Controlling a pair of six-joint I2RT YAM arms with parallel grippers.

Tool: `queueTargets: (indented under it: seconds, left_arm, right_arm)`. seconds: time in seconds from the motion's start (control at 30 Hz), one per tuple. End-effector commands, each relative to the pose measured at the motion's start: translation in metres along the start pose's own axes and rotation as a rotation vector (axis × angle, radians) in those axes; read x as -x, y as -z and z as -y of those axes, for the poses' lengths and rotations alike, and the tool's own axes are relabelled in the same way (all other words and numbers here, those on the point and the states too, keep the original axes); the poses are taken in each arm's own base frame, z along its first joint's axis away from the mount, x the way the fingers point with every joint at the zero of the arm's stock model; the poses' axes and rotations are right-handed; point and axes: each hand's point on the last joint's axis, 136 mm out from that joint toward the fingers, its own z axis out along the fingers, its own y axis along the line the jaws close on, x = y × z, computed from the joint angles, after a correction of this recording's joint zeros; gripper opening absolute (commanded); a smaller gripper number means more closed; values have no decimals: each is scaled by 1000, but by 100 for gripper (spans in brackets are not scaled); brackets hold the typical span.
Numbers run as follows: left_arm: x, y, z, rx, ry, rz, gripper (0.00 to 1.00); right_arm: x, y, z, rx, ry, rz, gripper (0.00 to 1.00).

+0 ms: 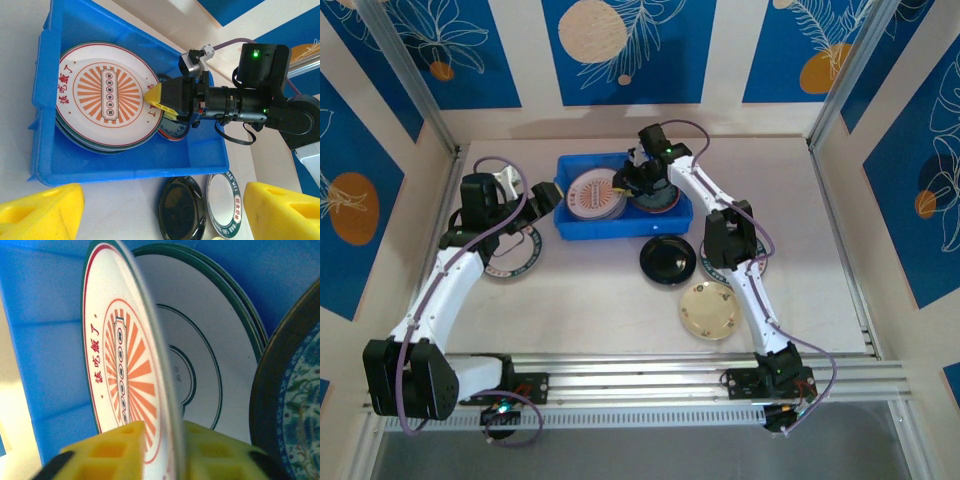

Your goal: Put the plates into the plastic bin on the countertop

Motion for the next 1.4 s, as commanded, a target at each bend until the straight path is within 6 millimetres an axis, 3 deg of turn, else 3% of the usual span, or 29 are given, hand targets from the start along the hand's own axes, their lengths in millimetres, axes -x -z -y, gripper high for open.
queueTargets:
  seconds: [0.0, 0.2, 0.77, 1.37]
  left_arm:
    - [7, 4, -2, 1, -8, 37, 83]
    - [7, -2, -6, 1, 2, 32, 83]
    - [7, -11, -7, -18, 18, 27, 83]
    - [2, -10, -12, -11, 27, 28, 82]
  right_arm:
    - [-6, 0, -3, -49, 46, -3, 36]
    - [-3, 6, 1, -100, 61, 20, 49]
    - [-5, 30, 9, -296, 158, 61, 51]
    - [-17, 13, 16, -300, 158, 10, 50]
